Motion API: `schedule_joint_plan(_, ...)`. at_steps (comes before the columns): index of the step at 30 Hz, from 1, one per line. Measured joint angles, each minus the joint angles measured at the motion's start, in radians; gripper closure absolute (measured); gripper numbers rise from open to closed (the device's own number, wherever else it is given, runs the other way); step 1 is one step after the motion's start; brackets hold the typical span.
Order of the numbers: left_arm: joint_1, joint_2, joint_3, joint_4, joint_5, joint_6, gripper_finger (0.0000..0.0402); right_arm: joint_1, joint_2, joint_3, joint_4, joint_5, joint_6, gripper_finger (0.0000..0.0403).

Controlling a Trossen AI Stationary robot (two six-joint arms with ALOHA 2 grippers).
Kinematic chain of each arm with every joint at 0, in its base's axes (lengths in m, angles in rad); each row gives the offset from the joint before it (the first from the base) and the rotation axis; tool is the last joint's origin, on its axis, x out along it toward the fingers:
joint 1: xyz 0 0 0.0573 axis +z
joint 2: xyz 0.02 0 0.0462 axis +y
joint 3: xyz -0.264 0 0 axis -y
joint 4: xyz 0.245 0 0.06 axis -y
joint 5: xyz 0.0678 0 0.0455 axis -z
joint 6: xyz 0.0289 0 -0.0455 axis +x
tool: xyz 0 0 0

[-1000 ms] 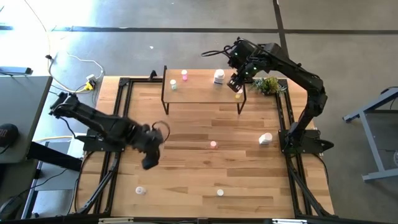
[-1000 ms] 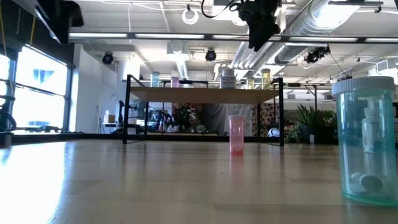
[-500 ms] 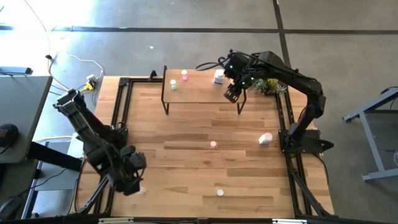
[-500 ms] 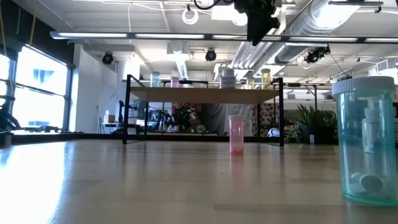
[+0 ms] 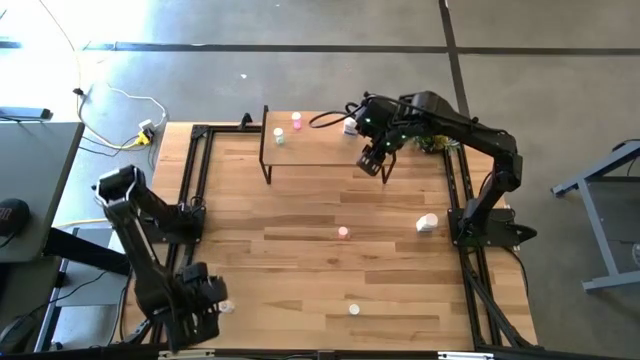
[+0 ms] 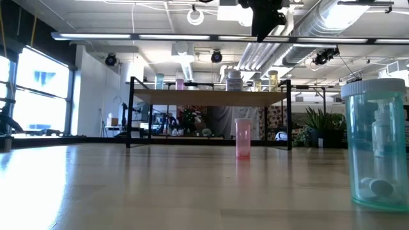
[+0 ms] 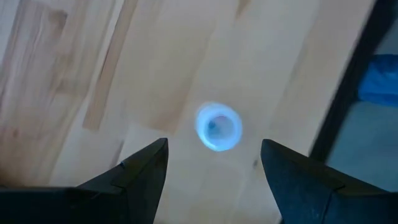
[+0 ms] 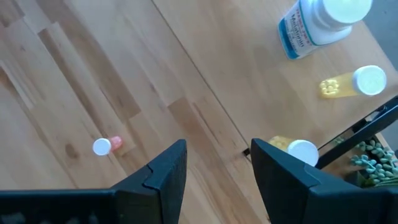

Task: Pick and place medicine bottles onto shelf by color
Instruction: Put the transparent pill bottle on the shelf

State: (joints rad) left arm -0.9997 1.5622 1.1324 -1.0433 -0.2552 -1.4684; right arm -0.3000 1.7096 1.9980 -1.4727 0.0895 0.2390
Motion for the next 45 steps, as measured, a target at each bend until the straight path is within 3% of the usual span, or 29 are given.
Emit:
schedule_joint_plan(12,-0.01,0.138,0.0,0.028,-0.019,-0.074,0.0156,0.007,0.0,0.0,0.0,0.001,0.023,0.0233)
schedule_joint_plan(22,-0.006,0.144,0.0,0.039,-0.099,-0.107,0.0156,0.007,0.0,0.0,0.002,0.001,0.023,0.0233)
schedule_joint_plan(32,0.007,0.144,-0.061,0.1,-0.051,-0.148,0.0159,0.007,0.0,0.0,0.002,0.004,0.023,0.0233)
schedule_joint_plan(45,0.011,0.144,-0.066,0.117,-0.07,-0.153,0.026,0.007,0.0,0.0,0.002,0.003,0.023,0.0233)
